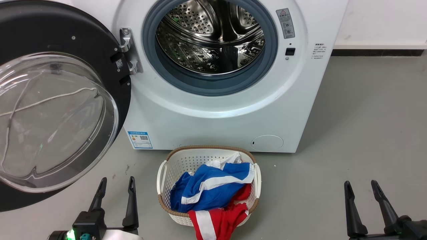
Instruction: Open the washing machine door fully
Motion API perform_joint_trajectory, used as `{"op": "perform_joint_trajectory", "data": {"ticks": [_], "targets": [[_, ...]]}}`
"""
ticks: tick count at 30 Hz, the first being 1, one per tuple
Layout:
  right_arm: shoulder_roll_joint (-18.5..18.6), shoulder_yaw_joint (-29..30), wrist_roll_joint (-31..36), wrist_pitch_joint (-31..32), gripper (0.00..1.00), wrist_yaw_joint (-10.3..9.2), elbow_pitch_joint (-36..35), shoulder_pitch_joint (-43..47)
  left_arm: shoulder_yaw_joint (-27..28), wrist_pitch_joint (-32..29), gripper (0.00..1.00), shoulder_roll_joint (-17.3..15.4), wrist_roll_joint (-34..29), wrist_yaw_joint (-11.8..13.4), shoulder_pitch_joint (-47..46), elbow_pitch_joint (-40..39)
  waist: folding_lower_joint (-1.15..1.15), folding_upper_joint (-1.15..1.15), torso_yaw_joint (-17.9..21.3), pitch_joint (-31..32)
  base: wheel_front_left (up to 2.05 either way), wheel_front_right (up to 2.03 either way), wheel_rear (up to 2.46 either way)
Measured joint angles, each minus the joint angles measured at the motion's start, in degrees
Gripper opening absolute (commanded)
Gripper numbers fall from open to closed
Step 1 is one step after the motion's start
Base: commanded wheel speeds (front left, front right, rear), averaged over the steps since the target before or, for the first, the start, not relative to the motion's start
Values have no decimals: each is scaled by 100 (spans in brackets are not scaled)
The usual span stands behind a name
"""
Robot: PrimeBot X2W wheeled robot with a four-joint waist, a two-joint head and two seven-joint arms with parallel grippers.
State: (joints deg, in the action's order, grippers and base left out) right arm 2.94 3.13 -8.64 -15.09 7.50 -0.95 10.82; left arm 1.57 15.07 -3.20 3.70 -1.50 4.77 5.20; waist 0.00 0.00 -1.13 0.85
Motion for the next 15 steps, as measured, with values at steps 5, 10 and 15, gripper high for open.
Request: {"op": "perform_joint_trajectory", "data": {"ticks": [5, 10, 15], "targets": [[0, 3, 3, 1, 0, 0, 69, 2, 16, -2, 0, 9, -49, 18, 2, 85, 0, 0, -1, 7, 0, 0, 0], [-3, -13, -21, 24, 0, 0, 328, 40, 15, -62, 0, 45, -13, 16, 107, 377, 0, 0, 1, 7, 0, 0, 0], [2, -33, -608, 123, 0, 0, 404, 20, 71, -237, 0, 47, 557, -4, 79, 460, 0, 0, 5, 3, 0, 0, 0]]}}
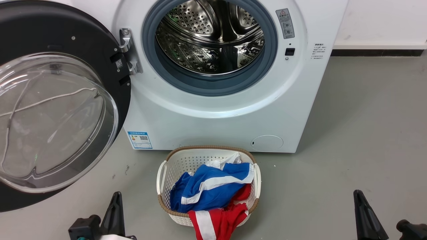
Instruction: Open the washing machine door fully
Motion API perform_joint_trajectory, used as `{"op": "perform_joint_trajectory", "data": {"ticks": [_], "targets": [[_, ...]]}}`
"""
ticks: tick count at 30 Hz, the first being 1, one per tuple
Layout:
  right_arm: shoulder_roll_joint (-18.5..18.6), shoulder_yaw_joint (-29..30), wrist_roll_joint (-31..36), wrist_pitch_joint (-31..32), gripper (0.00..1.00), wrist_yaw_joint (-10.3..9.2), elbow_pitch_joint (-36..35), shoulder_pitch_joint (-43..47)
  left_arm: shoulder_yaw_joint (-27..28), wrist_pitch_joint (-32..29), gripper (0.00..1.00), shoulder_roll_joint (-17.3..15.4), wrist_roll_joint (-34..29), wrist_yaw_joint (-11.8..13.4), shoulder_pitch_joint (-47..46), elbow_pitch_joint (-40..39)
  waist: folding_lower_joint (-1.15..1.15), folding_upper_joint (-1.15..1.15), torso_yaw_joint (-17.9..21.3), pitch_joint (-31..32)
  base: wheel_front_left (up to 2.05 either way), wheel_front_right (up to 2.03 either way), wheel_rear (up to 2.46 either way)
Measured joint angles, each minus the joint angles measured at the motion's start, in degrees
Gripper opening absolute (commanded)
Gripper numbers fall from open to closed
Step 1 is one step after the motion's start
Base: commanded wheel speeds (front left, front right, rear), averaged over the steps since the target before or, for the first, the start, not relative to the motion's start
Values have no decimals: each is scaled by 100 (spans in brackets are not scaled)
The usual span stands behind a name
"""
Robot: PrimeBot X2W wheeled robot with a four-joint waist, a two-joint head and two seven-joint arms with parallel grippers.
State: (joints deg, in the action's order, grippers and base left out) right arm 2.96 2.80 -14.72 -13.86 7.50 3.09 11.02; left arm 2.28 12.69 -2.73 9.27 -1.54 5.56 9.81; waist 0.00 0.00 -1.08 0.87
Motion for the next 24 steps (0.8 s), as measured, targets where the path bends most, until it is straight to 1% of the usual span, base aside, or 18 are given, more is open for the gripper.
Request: {"op": "perform_joint_trajectory", "data": {"ticks": [10, 24], "targets": [[44, -34, -1136, 212, 0, -1, 152, -200, 34, -245, 0, 0, 1140, -97, -119, 37, 0, 0, 9, -9, 0, 0, 0], [97, -51, -2492, 490, 0, -1, 331, -485, 102, -558, 0, 0, 2527, -183, -306, 105, 0, 0, 22, -22, 0, 0, 0]]}}
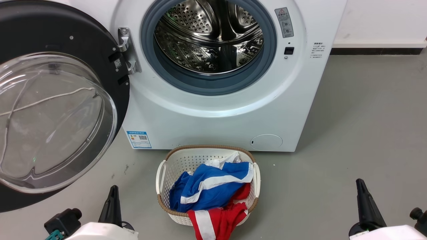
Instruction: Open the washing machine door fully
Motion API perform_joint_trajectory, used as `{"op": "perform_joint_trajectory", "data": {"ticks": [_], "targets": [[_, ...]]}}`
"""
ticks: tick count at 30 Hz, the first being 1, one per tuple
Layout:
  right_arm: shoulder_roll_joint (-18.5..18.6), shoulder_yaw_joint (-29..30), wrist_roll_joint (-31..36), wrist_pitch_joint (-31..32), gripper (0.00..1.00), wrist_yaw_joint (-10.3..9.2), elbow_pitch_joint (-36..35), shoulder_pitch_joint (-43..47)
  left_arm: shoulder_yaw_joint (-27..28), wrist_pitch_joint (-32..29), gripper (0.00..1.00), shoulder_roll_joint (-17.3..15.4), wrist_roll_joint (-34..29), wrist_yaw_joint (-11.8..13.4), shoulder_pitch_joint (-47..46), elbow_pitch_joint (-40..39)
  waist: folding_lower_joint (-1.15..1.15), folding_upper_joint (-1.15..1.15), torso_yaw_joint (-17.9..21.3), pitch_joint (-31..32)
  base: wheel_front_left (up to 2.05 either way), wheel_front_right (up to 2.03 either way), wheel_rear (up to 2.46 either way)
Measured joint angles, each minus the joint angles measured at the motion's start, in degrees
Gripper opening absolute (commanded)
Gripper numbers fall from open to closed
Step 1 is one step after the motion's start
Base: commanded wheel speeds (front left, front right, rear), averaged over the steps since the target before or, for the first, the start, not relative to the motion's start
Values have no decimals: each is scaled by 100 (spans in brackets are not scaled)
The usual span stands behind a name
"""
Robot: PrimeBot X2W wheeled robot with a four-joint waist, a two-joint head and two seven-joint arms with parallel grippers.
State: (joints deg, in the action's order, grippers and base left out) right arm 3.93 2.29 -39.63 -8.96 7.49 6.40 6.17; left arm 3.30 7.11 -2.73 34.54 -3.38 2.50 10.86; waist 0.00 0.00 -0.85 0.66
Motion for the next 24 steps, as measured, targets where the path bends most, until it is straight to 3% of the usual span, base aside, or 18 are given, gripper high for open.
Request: {"op": "perform_joint_trajectory", "data": {"ticks": [24], "targets": [[46, 24, -2043, 472, 0, 0, 274, -429, 116, -501, 0, -1, 2135, -127, -299, 121, 0, 0, 24, -23, 0, 0, 0]]}}
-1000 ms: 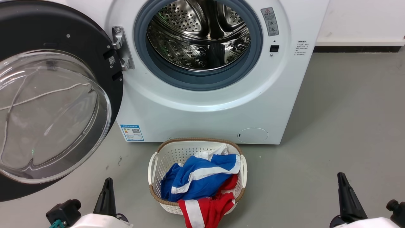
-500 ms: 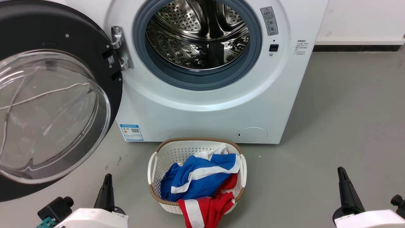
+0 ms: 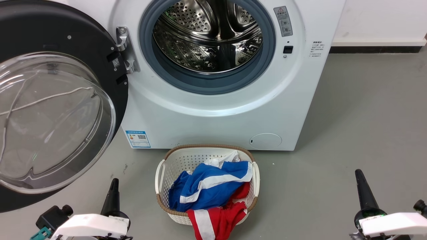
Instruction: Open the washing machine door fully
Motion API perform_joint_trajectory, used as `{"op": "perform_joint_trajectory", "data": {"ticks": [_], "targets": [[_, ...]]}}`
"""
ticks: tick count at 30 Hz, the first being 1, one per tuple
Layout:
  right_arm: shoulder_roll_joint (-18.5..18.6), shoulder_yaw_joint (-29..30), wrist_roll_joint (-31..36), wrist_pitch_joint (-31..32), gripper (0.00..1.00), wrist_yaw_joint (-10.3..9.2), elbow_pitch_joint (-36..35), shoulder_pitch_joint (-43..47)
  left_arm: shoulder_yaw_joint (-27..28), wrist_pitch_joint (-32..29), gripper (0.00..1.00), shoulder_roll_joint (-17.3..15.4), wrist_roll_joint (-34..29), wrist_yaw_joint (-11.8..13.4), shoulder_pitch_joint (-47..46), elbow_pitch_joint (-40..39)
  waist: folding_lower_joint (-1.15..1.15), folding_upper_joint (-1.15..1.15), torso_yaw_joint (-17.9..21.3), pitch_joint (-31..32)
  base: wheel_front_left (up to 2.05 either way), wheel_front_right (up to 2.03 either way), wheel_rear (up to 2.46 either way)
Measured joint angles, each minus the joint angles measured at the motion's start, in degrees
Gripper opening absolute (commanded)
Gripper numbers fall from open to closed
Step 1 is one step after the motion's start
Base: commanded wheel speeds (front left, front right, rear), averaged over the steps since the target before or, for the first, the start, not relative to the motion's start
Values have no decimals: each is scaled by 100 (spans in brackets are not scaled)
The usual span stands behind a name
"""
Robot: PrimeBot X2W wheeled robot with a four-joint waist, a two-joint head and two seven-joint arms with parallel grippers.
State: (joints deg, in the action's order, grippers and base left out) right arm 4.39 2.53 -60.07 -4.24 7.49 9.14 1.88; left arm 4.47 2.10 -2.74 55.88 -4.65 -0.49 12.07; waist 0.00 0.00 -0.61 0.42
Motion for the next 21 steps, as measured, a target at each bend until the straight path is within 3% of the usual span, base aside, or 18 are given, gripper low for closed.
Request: {"op": "perform_joint_trajectory", "data": {"ticks": [21], "targets": [[5, 55, -1252, 318, 0, 0, 170, -277, 78, -323, 0, -2, 1325, -100, -194, 69, 0, 0, 18, -18, 0, 0, 0]]}}
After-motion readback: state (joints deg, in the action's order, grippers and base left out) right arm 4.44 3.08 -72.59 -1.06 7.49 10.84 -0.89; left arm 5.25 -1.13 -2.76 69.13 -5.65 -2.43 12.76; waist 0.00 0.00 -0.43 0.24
